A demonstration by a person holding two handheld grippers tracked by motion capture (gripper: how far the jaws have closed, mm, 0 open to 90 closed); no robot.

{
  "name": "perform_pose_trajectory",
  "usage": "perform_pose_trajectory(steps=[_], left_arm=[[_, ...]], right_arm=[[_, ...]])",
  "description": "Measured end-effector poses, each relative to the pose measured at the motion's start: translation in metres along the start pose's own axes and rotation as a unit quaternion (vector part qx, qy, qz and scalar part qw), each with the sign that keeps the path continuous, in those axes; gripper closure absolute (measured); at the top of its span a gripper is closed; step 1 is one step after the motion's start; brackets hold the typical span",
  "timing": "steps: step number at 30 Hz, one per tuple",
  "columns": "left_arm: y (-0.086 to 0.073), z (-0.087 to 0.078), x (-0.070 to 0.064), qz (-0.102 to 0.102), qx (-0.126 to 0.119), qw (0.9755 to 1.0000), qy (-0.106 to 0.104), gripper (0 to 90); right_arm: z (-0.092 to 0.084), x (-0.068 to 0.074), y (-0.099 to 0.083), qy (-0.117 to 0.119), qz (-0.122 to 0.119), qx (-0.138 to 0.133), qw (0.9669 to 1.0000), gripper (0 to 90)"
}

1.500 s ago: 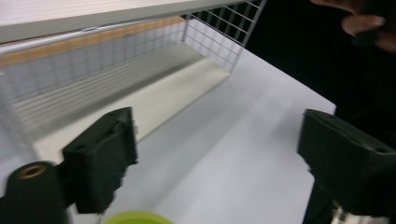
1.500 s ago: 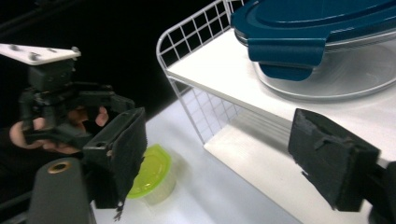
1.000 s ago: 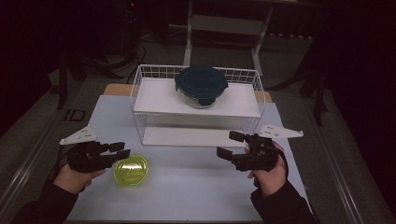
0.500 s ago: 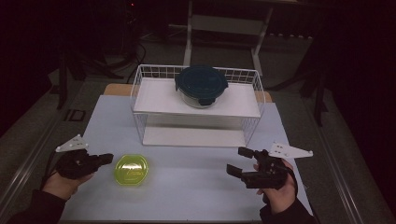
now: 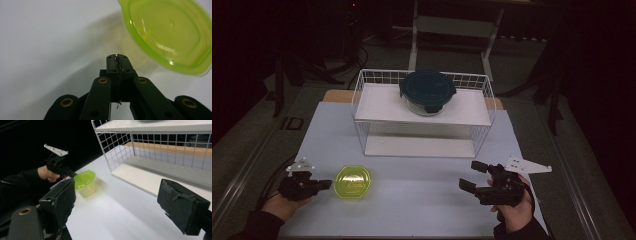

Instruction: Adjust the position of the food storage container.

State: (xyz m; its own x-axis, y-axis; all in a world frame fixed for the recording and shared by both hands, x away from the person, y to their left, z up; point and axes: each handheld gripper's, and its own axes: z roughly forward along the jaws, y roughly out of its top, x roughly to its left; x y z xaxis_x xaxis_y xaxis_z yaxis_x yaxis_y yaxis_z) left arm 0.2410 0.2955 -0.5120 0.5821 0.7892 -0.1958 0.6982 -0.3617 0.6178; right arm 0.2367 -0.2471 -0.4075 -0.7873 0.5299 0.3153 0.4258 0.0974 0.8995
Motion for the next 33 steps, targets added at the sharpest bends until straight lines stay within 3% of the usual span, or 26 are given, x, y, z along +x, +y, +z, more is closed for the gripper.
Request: perform_pose_trajectory(steps=[3,7,15,30,33], left_arm=[[-0.003,0.008,-0.006,0.008,0.009,0.9999,-0.003,88.4],[-0.003,0.012,-0.01,0.01,0.008,0.9998,-0.016,88.4],[0.0,0.018,-0.016,0.016,0.009,0.9996,-0.023,88.4],[0.015,0.036,-0.04,0.052,0.018,0.9974,-0.046,88.3],[0.017,0.041,-0.044,0.051,0.016,0.997,-0.055,88.3]], right_arm=[[-0.002,-0.001,-0.001,-0.004,0.0,0.002,1.0,14.7],[-0.003,-0.003,-0.002,-0.009,0.002,0.003,1.0,14.7],[-0.005,-0.003,-0.002,-0.007,0.002,-0.002,1.0,14.7],[-0.003,-0.004,-0.005,-0.005,0.006,0.001,1.0,14.8],[-0.003,-0.005,-0.005,-0.004,0.006,0.0,1.0,14.8]])
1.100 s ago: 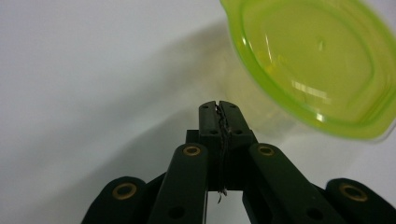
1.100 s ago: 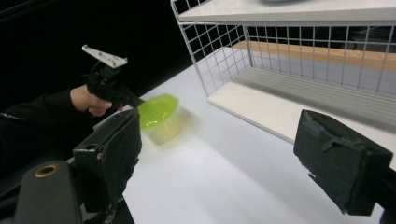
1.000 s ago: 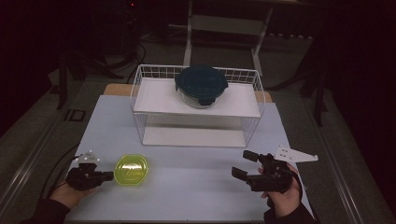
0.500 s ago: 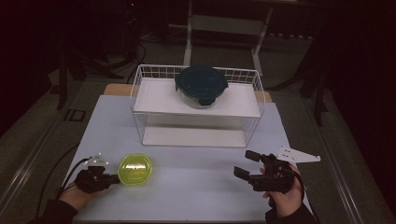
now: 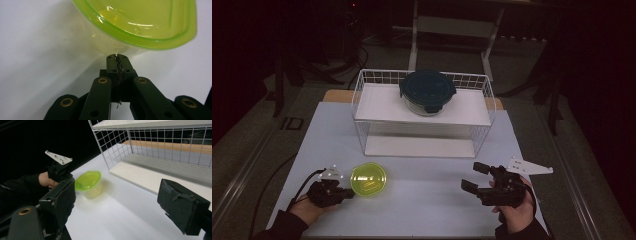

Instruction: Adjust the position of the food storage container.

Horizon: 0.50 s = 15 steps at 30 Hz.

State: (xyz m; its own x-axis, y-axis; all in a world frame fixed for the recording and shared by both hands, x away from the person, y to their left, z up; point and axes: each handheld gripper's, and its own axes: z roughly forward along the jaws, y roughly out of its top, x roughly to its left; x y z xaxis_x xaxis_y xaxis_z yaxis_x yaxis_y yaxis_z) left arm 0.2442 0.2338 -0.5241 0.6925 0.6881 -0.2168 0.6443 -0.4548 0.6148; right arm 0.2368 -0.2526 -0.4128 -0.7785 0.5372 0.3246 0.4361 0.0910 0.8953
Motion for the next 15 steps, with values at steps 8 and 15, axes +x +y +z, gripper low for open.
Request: perform_pose_trajectory(steps=[8,15], left_arm=[[0.006,0.015,-0.007,0.009,0.01,0.9998,-0.017,88.3],[0.011,0.007,0.014,-0.001,-0.001,0.9998,0.018,88.4]], right_arm=[[-0.002,0.001,0.001,-0.001,0.0,-0.002,1.0,14.8],[-0.003,0.0,0.001,-0.001,0.001,-0.003,1.0,14.8]])
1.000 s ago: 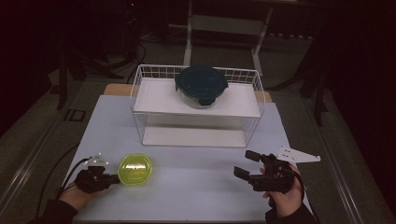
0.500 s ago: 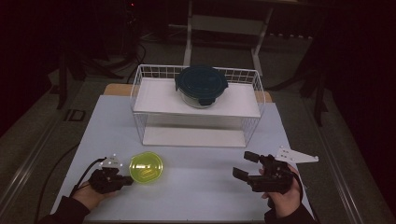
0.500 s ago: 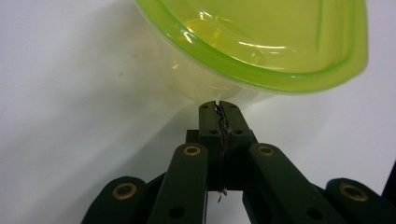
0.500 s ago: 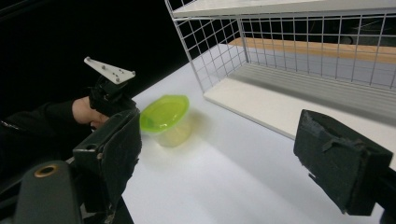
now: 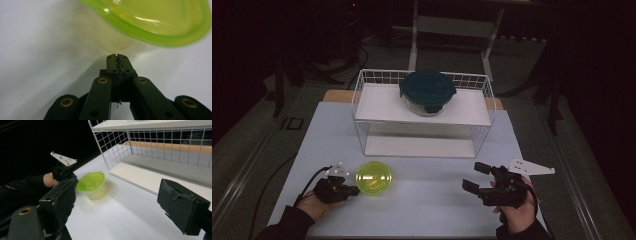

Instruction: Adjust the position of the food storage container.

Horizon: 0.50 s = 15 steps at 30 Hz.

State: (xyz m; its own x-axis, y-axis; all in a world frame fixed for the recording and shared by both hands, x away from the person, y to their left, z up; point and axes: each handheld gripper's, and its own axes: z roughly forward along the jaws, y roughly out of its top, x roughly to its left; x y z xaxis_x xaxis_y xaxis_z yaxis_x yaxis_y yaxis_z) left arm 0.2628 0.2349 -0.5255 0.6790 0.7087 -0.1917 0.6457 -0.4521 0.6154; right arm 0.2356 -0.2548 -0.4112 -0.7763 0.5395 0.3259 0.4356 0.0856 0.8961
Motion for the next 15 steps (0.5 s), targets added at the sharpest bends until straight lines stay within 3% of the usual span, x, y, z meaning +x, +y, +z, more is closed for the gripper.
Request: perform_pose_trajectory(steps=[4,10,15], left_arm=[[0.004,-0.001,0.012,-0.006,-0.027,0.9995,0.017,88.3],[0.009,0.01,0.017,-0.009,-0.013,0.9998,0.015,88.3],[0.011,0.015,0.007,0.006,-0.004,1.0,0.006,88.2]], right_arm=[[0.0,0.0,0.0,0.002,0.003,0.001,1.0,14.8],[0.0,0.0,0.001,-0.001,0.004,0.002,1.0,14.9],[-0.001,0.0,0.0,-0.003,0.003,0.005,1.0,14.9]])
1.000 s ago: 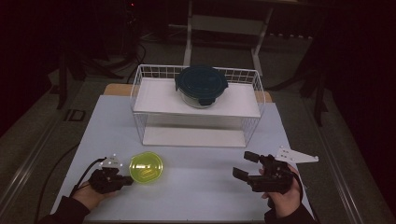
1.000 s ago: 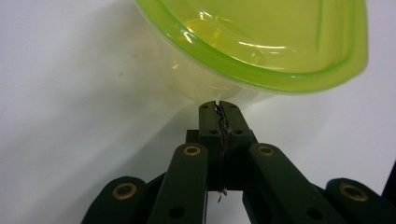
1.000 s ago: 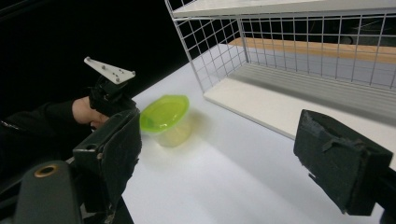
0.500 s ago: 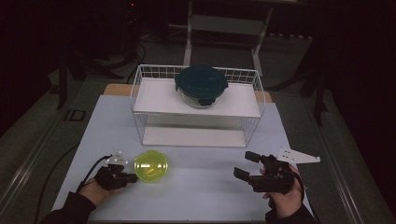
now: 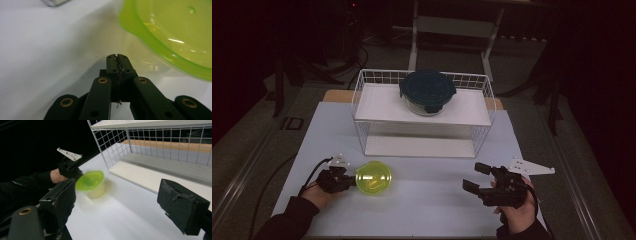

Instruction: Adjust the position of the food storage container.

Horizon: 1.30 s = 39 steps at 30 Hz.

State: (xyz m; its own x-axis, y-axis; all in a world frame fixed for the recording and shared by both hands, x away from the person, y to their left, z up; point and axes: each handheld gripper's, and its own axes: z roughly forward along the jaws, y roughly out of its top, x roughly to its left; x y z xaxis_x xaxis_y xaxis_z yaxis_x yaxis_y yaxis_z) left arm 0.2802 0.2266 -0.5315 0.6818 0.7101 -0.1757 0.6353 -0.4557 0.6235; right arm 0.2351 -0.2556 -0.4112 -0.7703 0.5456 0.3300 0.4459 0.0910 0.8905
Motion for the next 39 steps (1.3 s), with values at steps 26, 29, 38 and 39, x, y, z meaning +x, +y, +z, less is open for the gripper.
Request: perform_pose_trajectory(steps=[26,29,38,39], left_arm=[[0.024,0.027,-0.056,0.05,0.0,0.996,-0.073,88.1],[0.027,0.032,-0.057,0.054,0.019,0.997,-0.052,88.1],[0.038,0.036,-0.041,0.035,0.007,0.9985,-0.041,88.2],[0.039,0.037,-0.042,0.034,0.009,0.9983,-0.045,88.2]], right_arm=[[-0.001,-0.001,0.001,0.0,0.001,-0.002,1.0,15.0],[-0.002,-0.001,0.001,0.0,0.002,-0.003,1.0,15.0],[-0.003,-0.002,0.001,-0.001,0.005,-0.006,1.0,15.0],[-0.003,-0.002,0.001,-0.001,0.003,-0.005,1.0,15.0]])
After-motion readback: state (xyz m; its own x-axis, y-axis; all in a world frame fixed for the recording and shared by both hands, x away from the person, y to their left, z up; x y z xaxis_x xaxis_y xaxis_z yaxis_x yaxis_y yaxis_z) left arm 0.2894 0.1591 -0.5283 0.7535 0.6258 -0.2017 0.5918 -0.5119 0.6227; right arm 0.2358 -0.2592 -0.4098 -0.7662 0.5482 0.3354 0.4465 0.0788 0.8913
